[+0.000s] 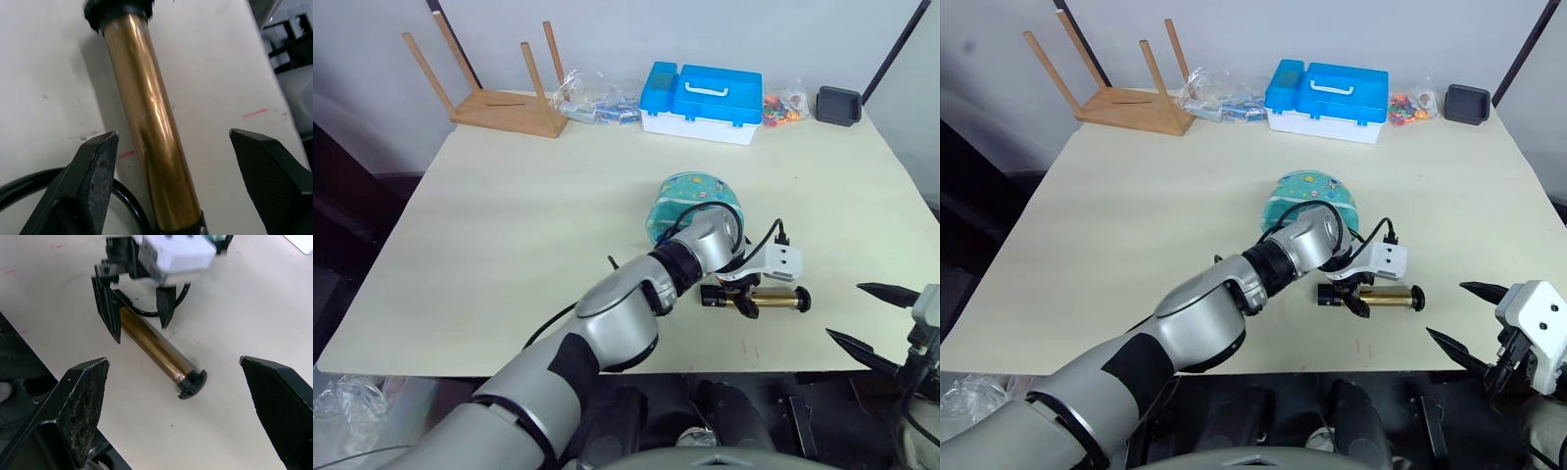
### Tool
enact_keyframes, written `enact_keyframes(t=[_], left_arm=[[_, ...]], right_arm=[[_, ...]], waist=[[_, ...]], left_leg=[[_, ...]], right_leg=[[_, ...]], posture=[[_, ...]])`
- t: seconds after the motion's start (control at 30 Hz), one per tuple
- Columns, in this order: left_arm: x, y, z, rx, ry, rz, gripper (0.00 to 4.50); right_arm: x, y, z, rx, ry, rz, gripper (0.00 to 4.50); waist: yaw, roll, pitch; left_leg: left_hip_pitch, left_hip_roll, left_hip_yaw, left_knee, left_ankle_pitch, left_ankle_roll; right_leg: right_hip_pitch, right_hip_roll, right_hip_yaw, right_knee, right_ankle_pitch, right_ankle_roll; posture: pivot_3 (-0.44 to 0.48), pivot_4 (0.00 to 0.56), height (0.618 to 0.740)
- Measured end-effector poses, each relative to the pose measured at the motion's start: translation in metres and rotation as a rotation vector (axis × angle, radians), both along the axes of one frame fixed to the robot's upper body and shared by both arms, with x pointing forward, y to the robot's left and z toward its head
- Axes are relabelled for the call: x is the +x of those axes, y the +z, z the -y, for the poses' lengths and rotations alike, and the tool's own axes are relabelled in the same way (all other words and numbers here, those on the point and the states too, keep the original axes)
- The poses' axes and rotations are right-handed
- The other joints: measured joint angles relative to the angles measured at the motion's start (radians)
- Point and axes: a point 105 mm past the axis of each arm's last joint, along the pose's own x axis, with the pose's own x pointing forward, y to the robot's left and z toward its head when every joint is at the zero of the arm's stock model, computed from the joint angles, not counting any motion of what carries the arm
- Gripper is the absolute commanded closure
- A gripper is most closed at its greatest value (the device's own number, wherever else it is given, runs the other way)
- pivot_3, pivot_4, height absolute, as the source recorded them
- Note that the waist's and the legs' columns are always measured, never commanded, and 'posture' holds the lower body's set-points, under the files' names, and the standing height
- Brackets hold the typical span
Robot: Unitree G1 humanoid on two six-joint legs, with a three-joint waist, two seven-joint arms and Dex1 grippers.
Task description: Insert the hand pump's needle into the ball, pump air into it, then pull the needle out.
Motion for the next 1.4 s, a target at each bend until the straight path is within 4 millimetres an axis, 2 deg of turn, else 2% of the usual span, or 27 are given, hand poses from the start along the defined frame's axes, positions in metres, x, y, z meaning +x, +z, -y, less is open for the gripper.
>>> enact_keyframes(t=[0.13,0.27,0.33,0.4,0.67,0.87,0.9,0.97,1.1,1.2,1.33,1.4], left_arm=[[0.009,-0.006,-0.009,0.011,0.023,0.026,0.67],[0.018,-0.009,-0.014,0.009,0.050,0.061,1.83],[0.021,-0.008,-0.015,-0.022,0.098,0.043,2.90],[0.022,-0.007,-0.016,-0.039,0.130,0.017,3.41],[0.010,0.005,-0.011,-0.125,0.178,-0.145,3.45],[0.001,0.039,-0.022,-0.360,0.176,-0.251,3.45],[0.000,0.045,-0.031,-0.424,0.182,-0.254,3.45],[-0.002,0.044,-0.043,-0.488,0.199,-0.243,3.45],[-0.006,0.041,-0.051,-0.597,0.220,-0.218,3.45],[-0.010,0.045,-0.057,-0.732,0.205,-0.172,3.45],[-0.019,0.032,-0.063,-0.832,0.216,-0.207,3.45],[-0.020,0.032,-0.067,-0.909,0.232,-0.211,3.45]], right_arm=[[-0.001,-0.002,0.001,-0.006,-0.019,-0.004,0.00],[-0.003,-0.007,0.002,-0.005,-0.034,-0.021,0.00],[-0.008,-0.012,0.003,-0.005,-0.053,-0.039,0.00],[-0.010,-0.014,0.004,-0.002,-0.066,-0.046,0.00],[-0.009,-0.013,-0.002,0.078,-0.098,-0.023,0.00],[0.001,-0.001,-0.013,0.278,-0.173,0.009,0.00],[0.006,0.001,-0.015,0.335,-0.205,0.002,0.00],[0.010,0.002,-0.017,0.408,-0.246,-0.014,0.00],[0.013,0.007,-0.021,0.513,-0.281,-0.040,0.00],[0.020,0.019,-0.027,0.619,-0.297,-0.023,0.00],[0.031,0.028,-0.038,0.728,-0.302,-0.013,0.00],[0.038,0.032,-0.041,0.774,-0.319,0.003,0.00]], waist=[[0.000,0.000,0.000],[-0.004,0.000,0.000],[-0.003,0.000,0.000],[-0.002,0.001,-0.001],[-0.002,0.001,-0.001],[-0.004,0.004,-0.002],[-0.002,0.005,-0.003],[0.002,0.007,-0.004],[0.009,0.007,-0.004],[0.012,0.008,-0.006],[0.010,0.010,-0.007],[0.011,0.010,-0.007]], left_leg=[[0.000,-0.002,-0.002,0.003,-0.001,0.001],[0.001,-0.001,0.000,0.004,-0.001,0.002],[0.001,-0.001,0.000,0.004,-0.001,0.002],[0.002,-0.001,0.000,0.004,-0.001,0.002],[0.000,-0.001,0.000,0.006,-0.001,0.002],[0.001,0.000,0.000,0.006,-0.001,0.002],[0.001,0.000,0.000,0.006,-0.001,0.002],[0.001,0.000,0.000,0.006,-0.001,0.002],[0.000,-0.001,0.000,0.007,-0.001,0.002],[0.002,-0.001,0.002,0.007,-0.002,0.003],[0.001,-0.001,0.002,0.007,-0.002,0.003],[0.001,-0.001,0.002,0.009,-0.001,0.003]], right_leg=[[0.000,-0.001,0.003,0.000,0.002,0.004],[0.000,-0.001,0.005,0.002,0.003,0.005],[0.000,0.000,0.005,0.003,0.003,0.005],[0.000,0.000,0.005,0.004,0.003,0.005],[0.000,-0.001,0.005,0.004,0.003,0.005],[-0.001,-0.001,0.007,0.005,0.004,0.003],[-0.001,-0.001,0.007,0.005,0.004,0.003],[-0.001,-0.001,0.007,0.006,0.006,0.000],[-0.001,-0.002,0.007,0.005,0.006,0.000],[-0.001,-0.002,0.009,0.005,0.006,-0.001],[-0.001,-0.001,0.009,0.006,0.006,-0.001],[-0.001,-0.001,0.009,0.006,0.006,-0.001]], posture=[[0.000,0.150,0.740],[0.000,0.150,0.740],[0.000,0.150,0.740],[0.000,0.150,0.740],[0.000,0.150,0.740],[0.000,0.150,0.740],[0.000,0.150,0.740],[0.000,0.150,0.740],[0.000,0.150,0.740],[0.000,0.150,0.740],[0.000,0.150,0.740],[0.000,0.150,0.740]])
